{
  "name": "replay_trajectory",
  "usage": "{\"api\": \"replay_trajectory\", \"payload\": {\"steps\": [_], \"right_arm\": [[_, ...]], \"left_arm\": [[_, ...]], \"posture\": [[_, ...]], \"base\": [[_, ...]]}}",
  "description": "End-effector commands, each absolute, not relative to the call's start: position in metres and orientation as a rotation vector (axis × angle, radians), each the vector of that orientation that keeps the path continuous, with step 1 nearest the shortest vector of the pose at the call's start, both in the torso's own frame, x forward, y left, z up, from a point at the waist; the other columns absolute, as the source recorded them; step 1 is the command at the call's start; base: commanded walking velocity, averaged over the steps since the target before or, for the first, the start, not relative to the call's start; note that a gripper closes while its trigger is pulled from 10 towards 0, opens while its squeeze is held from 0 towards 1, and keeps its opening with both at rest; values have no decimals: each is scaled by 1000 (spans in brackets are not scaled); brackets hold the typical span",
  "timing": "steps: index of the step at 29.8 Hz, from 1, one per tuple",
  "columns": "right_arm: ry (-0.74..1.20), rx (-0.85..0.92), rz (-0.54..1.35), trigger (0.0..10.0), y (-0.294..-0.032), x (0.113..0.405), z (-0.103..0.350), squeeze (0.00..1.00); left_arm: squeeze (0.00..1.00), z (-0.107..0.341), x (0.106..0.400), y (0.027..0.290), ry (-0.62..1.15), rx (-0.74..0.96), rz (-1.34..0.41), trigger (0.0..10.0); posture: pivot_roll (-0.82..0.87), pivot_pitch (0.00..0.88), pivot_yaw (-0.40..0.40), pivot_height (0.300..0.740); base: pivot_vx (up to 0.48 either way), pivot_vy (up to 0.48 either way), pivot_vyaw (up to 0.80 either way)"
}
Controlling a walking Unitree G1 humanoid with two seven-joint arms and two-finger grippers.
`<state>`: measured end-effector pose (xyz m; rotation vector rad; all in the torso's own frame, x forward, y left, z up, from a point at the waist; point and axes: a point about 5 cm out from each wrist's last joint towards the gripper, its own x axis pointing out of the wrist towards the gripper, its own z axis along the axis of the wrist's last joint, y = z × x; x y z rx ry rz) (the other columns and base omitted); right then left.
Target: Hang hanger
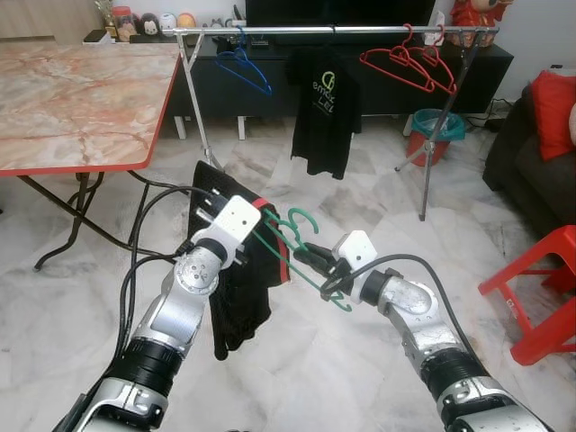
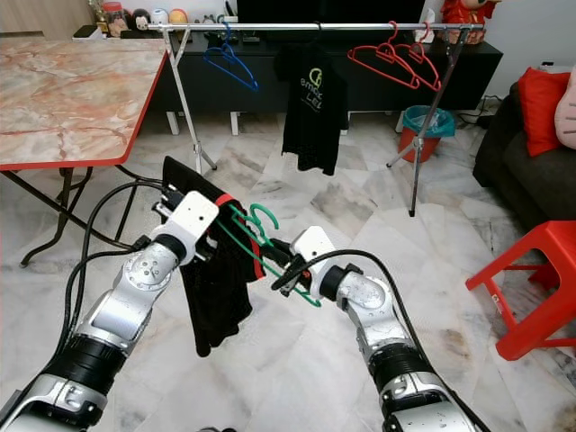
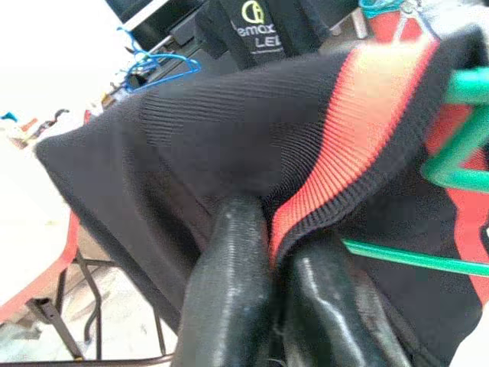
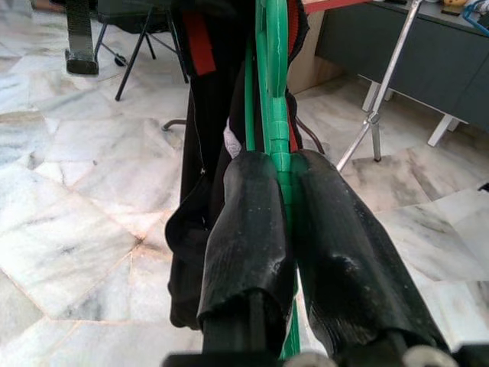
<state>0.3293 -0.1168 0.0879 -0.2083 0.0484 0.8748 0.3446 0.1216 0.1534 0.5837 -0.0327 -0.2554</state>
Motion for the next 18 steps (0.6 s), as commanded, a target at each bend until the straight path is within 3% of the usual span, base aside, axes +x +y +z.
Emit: {"api": "replay_trajectory", "payload": {"steps": [1,18], "right_arm": [[47,-230,876,0,-119,328,88,0],[256,-306,1087,0,-136,295,55,0]], "left_arm": [[0,164,348,126,-65,597,-210,0],[0,181,355,151,-132,555,-5,0]], "posture": [[61,0,-28,740],[53,0,-31,740]], "base": [[0,0,0],[0,0,0]]}}
